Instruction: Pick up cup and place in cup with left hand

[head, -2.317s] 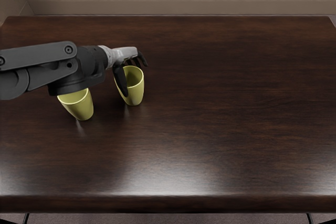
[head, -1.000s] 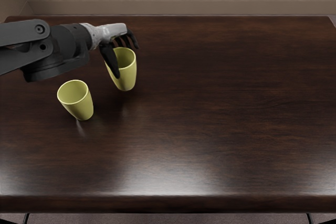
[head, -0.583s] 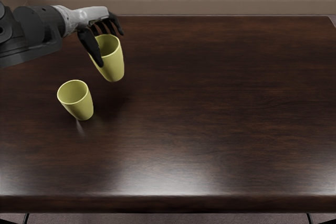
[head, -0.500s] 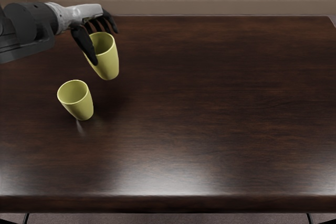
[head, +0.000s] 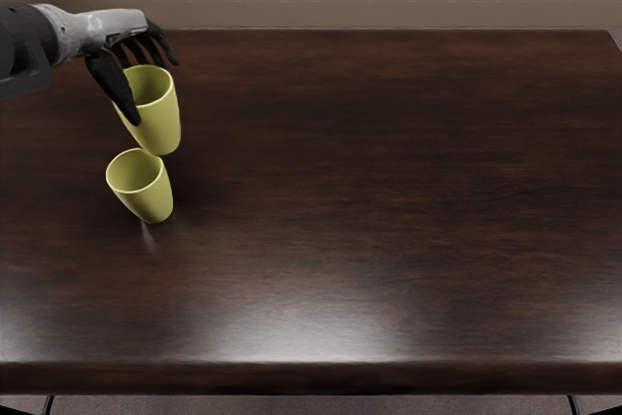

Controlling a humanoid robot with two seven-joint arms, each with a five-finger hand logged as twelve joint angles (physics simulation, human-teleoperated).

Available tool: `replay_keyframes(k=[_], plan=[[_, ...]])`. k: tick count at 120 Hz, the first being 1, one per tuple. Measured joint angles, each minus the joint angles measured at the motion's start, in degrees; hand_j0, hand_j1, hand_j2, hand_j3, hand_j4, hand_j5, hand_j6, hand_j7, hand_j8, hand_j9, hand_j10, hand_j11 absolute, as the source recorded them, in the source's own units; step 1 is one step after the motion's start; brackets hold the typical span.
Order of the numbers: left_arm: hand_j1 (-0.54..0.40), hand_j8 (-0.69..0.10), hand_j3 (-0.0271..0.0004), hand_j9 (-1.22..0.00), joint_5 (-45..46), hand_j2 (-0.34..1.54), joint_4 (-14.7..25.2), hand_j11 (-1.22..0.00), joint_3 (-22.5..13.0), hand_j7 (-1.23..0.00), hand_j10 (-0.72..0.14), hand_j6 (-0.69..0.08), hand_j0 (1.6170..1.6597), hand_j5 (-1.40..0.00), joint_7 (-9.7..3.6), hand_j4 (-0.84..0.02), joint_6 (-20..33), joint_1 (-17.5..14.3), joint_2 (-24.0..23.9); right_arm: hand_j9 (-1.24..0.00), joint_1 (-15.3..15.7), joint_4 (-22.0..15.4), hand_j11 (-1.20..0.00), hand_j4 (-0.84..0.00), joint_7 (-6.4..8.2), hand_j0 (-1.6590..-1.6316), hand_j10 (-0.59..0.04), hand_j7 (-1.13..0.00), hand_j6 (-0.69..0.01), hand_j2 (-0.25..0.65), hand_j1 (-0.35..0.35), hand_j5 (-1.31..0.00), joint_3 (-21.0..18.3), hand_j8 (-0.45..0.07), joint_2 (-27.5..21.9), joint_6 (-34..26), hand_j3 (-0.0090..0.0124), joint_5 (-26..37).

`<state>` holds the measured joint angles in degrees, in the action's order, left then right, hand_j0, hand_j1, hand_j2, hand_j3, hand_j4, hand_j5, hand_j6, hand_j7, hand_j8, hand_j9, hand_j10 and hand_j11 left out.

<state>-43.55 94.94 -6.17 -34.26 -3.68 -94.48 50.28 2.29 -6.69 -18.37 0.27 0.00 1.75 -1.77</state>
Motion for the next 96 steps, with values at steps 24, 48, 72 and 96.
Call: replay_keyframes(k=[24,48,72,96], plan=[[-0.126,-0.371,0.0,-0.57,0.1,0.22,0.1,-0.57,-1.1,-0.57,-0.438,-0.417,1.6576,-0.55,0.1,-0.446,-0.2,0.1,1.1,0.0,0.0,0.0,0.0,0.0,-0.01,-1.6581,0.0,0.0,-0.001,0.0,-0.349,0.0,0.0,-0.001,0.0,0.0,0.0,0.0],[-0.135,-0.271,0.0,-0.57,0.0,0.1,0.1,-0.57,-2.8,-0.55,-0.431,-0.306,1.6568,-0.51,0.15,-0.493,0.1,0.2,2.3,0.0,0.0,0.0,0.0,-0.001,-0.01,-1.6581,-0.001,0.0,-0.001,0.0,-0.349,0.0,0.0,-0.001,0.0,0.0,0.0,0.0],[-0.126,-0.35,0.0,-0.57,1.6,0.18,0.8,-0.57,-3.3,-0.56,-0.434,-0.357,1.6574,-0.54,0.16,-0.46,-0.9,-2.8,5.7,0.0,0.0,0.0,0.0,0.0,-0.02,-1.6581,0.0,0.0,-0.001,0.0,-0.349,0.0,0.0,-0.001,0.0,0.0,0.0,0.0],[-0.11,-0.374,0.0,-0.56,2.7,0.17,2.0,-0.56,-3.4,-0.56,-0.434,-0.375,1.6573,-0.55,0.16,-0.445,-2.1,-2.7,7.0,0.0,0.0,0.0,0.0,0.0,0.0,-1.6581,0.0,0.0,-0.001,0.0,-0.349,0.0,0.0,0.0,0.0,0.0,0.0,0.0]])
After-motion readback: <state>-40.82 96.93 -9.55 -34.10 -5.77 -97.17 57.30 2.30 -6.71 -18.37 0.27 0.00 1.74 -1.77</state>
